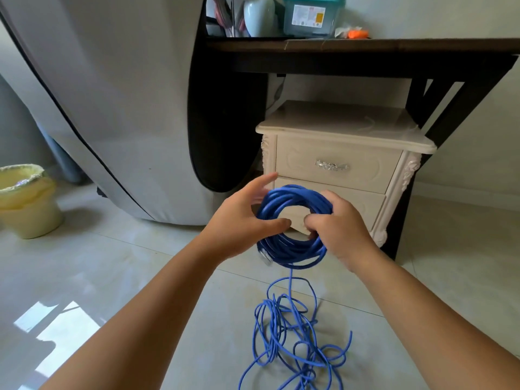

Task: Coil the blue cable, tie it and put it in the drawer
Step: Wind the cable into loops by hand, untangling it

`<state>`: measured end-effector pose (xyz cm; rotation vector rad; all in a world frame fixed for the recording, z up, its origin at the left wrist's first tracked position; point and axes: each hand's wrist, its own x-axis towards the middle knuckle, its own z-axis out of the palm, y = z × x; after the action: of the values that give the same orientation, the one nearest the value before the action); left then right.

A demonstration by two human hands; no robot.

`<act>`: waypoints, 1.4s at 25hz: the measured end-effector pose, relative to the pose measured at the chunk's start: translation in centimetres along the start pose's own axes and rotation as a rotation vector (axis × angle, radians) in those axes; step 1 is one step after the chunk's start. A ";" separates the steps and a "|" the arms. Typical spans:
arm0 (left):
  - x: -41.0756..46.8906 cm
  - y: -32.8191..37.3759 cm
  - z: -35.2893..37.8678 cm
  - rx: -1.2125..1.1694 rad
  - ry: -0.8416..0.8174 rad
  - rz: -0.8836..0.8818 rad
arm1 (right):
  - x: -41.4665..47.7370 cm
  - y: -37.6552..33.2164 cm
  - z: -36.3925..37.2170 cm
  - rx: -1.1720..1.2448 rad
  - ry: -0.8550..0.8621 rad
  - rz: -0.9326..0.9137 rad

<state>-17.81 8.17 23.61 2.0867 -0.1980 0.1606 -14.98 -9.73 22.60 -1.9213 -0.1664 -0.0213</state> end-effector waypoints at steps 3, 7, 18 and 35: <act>0.0 0.3 0.5 0.276 -0.029 0.234 | -0.8 -0.8 0.1 -0.329 -0.054 -0.113; 0.5 0.1 1.8 0.425 -0.002 0.205 | -2.3 -1.8 1.0 -0.552 -0.117 -0.283; 1.2 0.4 1.4 -0.643 0.296 -0.300 | -2.4 0.6 0.2 0.174 -0.555 0.060; -0.3 1.2 2.1 -0.549 -0.060 -0.324 | -0.9 0.0 -2.0 0.387 -0.062 0.159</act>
<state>-18.28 5.84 23.50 1.5493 0.0605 -0.1409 -15.74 -11.71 23.26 -1.5441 -0.0534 0.1664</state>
